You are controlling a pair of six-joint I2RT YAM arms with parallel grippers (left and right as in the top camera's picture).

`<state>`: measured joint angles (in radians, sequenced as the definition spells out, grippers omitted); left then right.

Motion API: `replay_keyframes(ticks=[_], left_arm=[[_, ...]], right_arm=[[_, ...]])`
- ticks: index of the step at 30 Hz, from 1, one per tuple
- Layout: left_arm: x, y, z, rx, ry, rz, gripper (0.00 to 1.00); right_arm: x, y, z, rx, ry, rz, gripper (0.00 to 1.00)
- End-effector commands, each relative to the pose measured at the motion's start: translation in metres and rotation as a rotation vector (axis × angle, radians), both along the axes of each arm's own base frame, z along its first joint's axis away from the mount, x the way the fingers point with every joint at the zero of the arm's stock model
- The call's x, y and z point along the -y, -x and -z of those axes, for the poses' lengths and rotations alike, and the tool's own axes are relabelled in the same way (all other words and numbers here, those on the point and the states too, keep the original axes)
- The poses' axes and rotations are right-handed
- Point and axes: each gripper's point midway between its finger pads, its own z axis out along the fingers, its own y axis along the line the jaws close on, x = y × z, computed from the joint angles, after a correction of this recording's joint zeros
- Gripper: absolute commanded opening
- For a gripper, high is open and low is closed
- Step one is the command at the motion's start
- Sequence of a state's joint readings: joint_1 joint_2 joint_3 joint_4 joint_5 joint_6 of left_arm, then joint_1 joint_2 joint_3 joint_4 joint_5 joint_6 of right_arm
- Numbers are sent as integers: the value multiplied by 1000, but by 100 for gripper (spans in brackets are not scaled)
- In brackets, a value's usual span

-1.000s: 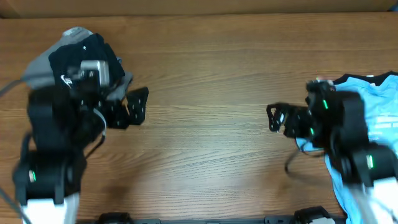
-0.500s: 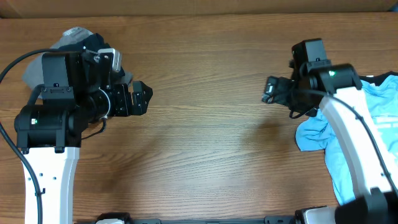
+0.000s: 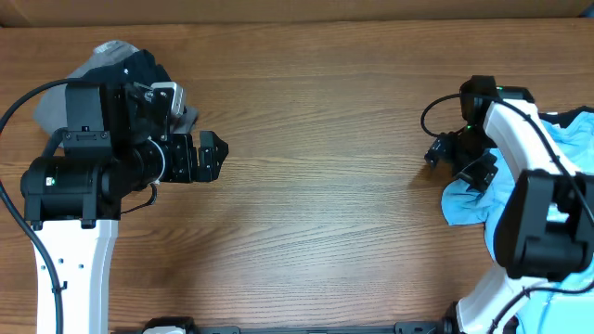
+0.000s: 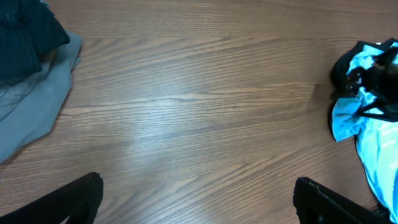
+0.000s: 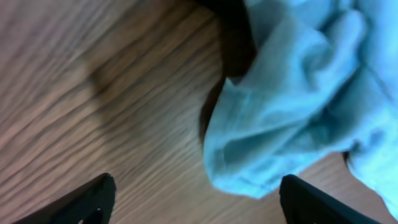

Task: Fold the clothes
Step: 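Raise both arms and reach the right gripper to the blue T-shirt, then grasp the blue T-shirt with the right gripper and drag it leftward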

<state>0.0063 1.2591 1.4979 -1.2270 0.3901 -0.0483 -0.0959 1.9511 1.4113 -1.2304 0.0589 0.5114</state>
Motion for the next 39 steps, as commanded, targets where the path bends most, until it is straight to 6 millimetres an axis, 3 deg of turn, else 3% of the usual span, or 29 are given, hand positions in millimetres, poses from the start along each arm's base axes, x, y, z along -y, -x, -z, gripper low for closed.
replay_keyframes(ticks=[1,11,13,19,23,27,33,39], left_arm=[[5,0,-11,40,0,37,100],[1,0,-9,33,-21,23,100],[1,-1,-9,35,-21,23,100],[1,-2,-10,40,-21,22,100],[1,-1,-9,37,-21,23,100],[1,-1,-9,35,-20,23,100],[1,2,-7,20,-20,23,100],[1,3,-7,17,-20,23,100]], right_arm=[[1,3,11,-33,12,9,80],[13,31,44,-141,102,71,73],[13,31,47,-137,103,71,66],[12,27,46,-122,93,73,4],[15,20,31,-94,107,73,4],[20,-1,-6,3,127,80,4],[46,-47,-115,303,190,136,4],[72,-87,-246,687,239,193,4]])
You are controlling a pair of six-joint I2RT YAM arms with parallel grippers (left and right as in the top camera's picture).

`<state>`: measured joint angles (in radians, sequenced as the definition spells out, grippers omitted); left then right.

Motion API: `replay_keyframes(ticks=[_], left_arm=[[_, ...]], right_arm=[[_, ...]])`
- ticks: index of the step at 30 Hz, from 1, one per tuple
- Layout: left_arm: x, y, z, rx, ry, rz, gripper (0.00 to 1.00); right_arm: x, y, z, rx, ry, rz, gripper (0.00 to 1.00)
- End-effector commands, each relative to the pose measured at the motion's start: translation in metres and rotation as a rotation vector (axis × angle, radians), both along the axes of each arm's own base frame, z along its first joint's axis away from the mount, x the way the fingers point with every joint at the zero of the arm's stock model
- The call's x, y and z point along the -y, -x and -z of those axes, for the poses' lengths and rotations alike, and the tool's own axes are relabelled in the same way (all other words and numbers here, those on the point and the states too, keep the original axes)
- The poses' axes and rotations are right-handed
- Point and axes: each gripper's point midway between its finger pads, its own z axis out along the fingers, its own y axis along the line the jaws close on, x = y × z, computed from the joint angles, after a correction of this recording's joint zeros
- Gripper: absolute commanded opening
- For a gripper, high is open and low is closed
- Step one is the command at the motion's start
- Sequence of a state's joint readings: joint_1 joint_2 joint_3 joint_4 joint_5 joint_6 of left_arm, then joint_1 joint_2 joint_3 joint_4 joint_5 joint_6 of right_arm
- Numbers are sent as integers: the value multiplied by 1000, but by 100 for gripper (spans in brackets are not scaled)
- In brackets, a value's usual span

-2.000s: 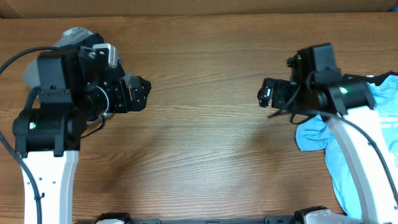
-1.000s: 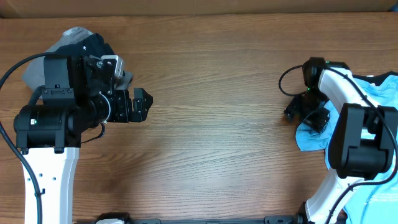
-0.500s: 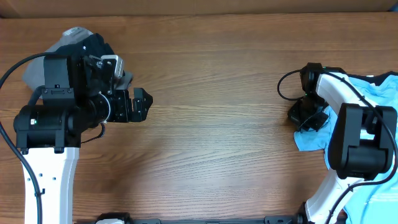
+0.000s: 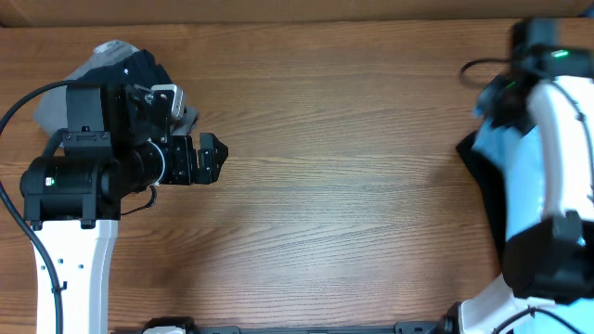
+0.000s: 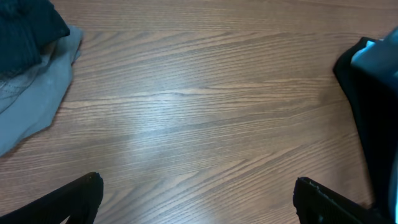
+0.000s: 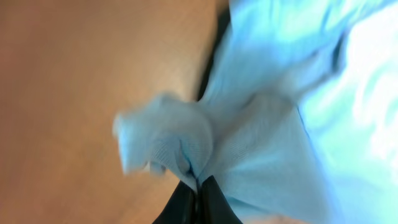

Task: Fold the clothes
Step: 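Grasp the blue T-shirt with the right gripper and drag it leftward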

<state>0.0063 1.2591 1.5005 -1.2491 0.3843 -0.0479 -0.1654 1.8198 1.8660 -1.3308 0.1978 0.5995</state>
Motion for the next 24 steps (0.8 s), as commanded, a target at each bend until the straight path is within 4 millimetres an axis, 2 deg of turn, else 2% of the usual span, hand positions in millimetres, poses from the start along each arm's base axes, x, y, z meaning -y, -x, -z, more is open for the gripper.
replay_keyframes(ticks=[1,3,6,9,13,15,18,24], left_arm=[[2,-1,-9,36,-15,26,100],[2,-1,-9,36,-15,26,100],[2,-1,-8,34,-16,26,100],[1,-2,-9,38,-16,25,100],[2,-5,-12,56,-12,21,100],[1,-7,-13,55,1,0,100],[1,-7,-18,62,9,-12,100],[1,-10,-47,142,8,-11,100]], right_arm=[[15,-15,-97,266,78,3,4],[18,-19,-142,376,129,-34,4],[11,-18,-199,514,164,-99,4],[-26,-12,-250,661,120,-262,4],[-85,10,-301,821,43,-438,4],[-115,25,-319,873,21,-515,4],[-166,46,-330,909,-35,-653,4],[-272,91,-322,873,-180,-961,5]])
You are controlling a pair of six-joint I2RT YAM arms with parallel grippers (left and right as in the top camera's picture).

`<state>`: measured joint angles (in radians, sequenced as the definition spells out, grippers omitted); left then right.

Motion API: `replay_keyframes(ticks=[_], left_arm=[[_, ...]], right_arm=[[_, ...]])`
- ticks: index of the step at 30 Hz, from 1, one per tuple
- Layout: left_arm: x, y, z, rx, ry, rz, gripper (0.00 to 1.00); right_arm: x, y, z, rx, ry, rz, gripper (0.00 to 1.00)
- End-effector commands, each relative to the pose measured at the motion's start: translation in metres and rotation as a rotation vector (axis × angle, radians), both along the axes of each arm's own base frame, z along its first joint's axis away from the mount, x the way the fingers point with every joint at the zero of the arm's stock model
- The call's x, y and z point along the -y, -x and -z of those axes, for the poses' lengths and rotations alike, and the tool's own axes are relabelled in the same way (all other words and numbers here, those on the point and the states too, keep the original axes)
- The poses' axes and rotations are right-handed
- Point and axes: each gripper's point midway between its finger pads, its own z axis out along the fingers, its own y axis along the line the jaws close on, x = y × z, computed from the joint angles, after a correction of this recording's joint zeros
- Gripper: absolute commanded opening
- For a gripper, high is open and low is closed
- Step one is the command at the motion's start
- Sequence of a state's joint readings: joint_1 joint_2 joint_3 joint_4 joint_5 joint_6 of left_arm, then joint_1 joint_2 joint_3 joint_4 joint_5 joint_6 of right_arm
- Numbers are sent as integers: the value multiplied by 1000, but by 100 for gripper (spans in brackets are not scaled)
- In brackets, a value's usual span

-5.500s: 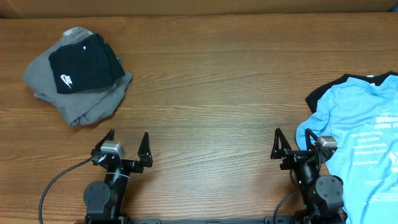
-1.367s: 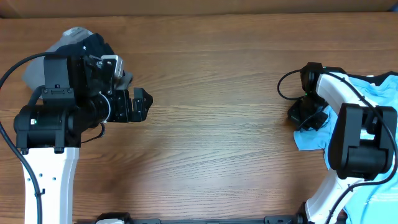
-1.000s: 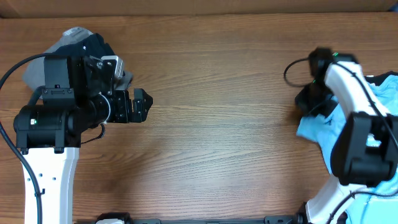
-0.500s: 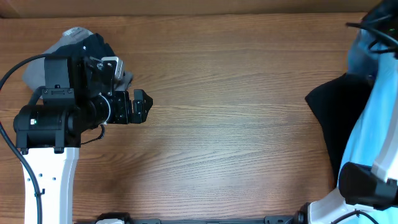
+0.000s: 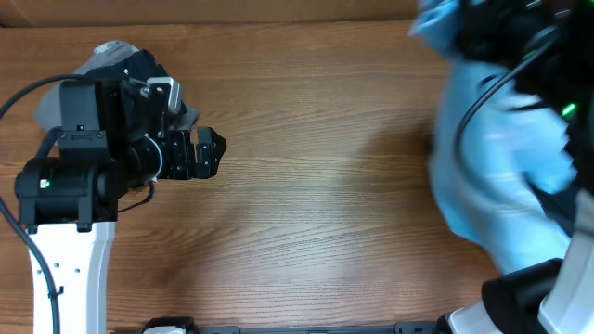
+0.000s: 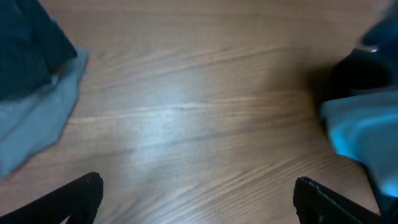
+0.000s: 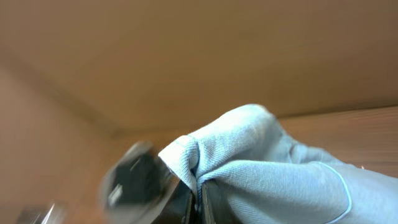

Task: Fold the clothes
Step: 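Grasp the blue T-shirt with the right gripper and drag it leftward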

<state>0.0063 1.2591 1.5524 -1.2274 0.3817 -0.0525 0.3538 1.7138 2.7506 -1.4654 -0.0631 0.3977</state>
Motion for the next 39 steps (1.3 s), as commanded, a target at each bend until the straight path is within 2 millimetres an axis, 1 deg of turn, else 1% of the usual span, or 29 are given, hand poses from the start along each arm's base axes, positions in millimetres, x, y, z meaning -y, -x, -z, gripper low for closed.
replay_keyframes(ticks=[1,2,3,5,7,8,12,15,18,20,21,23,26,28,29,32,35,39], left_arm=[[1,-3,-35,92,8,-5,100],[1,-3,-42,110,7,-6,100],[0,-2,-48,126,2,-11,100],[-6,-1,-60,155,-25,-34,100],[-10,-1,-68,177,-45,-52,100],[-11,-1,-71,186,-49,-56,100],[-10,-1,-73,191,-47,-52,100],[-8,-3,-70,182,-51,-40,100],[5,-9,-64,183,-80,39,100],[22,-15,-55,170,-101,120,100],[32,-18,-48,156,-111,162,100],[54,-29,-28,113,-136,243,100],[67,-51,11,28,-229,263,100],[76,-65,41,-40,-281,278,100],[78,-71,55,-73,-302,282,100],[82,-86,101,-181,-344,289,93],[85,-98,146,-287,-351,278,93],[87,-103,192,-399,-356,274,89]], right_arm=[[-54,36,-5,26,16,-204,6],[-67,45,-4,27,30,-250,9],[-78,54,-2,29,44,-289,18],[-97,71,1,34,72,-351,47],[-107,82,4,45,107,-395,68],[-109,84,5,44,115,-395,75],[-103,82,6,46,132,-361,84],[-92,76,4,61,153,-295,86],[-81,72,0,77,164,-235,87],[-76,71,-2,79,156,-206,87],[-75,72,-3,82,155,-204,87],[-74,73,-4,84,153,-204,87],[-73,74,-3,80,157,-204,88],[-72,75,0,70,165,-205,88],[-72,75,2,64,170,-206,88],[-70,77,8,42,187,-208,88],[-67,79,14,18,206,-211,88],[-65,82,21,-6,225,-213,89]])
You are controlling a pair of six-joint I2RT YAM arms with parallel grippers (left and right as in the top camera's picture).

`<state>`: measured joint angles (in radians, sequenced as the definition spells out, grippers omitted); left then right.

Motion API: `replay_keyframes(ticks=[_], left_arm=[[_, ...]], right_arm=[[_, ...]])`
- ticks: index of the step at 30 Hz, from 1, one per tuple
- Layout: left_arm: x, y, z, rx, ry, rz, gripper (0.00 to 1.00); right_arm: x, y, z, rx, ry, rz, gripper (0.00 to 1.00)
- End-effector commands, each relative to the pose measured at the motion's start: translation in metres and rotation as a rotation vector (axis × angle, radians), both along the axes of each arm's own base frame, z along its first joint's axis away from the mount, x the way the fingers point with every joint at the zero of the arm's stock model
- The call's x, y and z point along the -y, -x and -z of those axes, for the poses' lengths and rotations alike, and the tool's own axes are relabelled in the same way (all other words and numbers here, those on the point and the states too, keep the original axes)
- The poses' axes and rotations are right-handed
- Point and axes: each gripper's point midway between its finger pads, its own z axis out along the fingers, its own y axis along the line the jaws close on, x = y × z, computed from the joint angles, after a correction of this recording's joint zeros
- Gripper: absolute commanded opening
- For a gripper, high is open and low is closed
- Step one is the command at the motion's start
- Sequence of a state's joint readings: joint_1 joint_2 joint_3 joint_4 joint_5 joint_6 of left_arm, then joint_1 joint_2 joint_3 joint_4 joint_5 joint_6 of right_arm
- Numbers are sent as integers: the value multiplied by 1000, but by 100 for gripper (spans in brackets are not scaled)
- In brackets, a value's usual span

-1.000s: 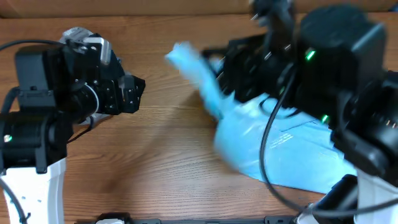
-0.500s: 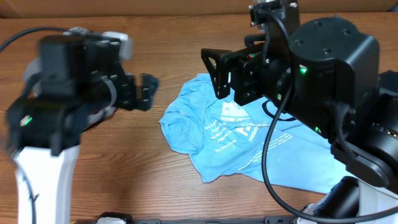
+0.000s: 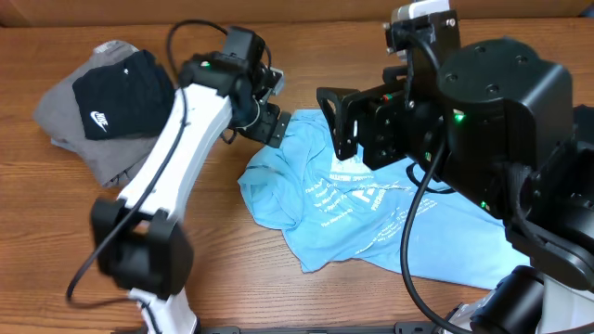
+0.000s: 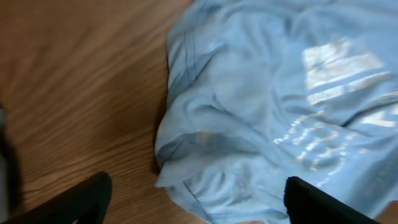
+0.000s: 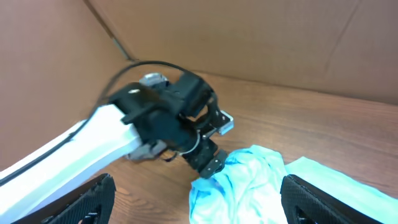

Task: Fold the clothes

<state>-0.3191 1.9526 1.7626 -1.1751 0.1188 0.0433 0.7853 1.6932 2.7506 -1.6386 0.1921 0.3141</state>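
A light blue T-shirt (image 3: pixel 371 209) with white print lies rumpled on the wooden table, middle to right. My left gripper (image 3: pixel 272 125) reaches across to the shirt's upper left corner. In the left wrist view it (image 4: pixel 196 211) is open, with wide-spread fingers just over the bunched blue hem (image 4: pixel 205 143). My right gripper (image 3: pixel 336 123) is raised high above the shirt. It (image 5: pixel 196 211) is open and empty, looking down on the shirt (image 5: pixel 261 180) and the left arm (image 5: pixel 155 118).
A pile of folded clothes (image 3: pixel 102 102), grey with a black logo piece on top, sits at the table's far left. A brown cardboard wall (image 5: pixel 249 31) runs along the back edge. Bare wood (image 3: pixel 260 278) shows in front of the shirt.
The blue shirt hung in the air from my shut right gripper; now it lies on the table and that gripper is open above it. My left arm has moved right to the shirt's corner.
My right gripper was open beside the crumpled blue shirt at the right edge. Then it was shut on the cloth, then held it high at the back right. Now the shirt lies in the middle, released, with my left gripper over its corner.
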Motion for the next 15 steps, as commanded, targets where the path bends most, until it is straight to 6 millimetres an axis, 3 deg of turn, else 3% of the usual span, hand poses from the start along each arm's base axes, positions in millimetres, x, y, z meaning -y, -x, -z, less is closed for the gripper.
replay_keyframes(ticks=[1,5,10,15], left_arm=[[-1,-7,27,-49,-30,-24,88],[18,-20,49,-52,42,-1,91],[42,-57,63,74,108,46,94],[50,-75,89,104,117,55,94]], right_arm=[[11,5,-8,22,-15,20,88],[11,6,-6,15,-8,20,89],[11,6,-6,14,-7,20,89],[12,7,-4,-3,-13,29,89]])
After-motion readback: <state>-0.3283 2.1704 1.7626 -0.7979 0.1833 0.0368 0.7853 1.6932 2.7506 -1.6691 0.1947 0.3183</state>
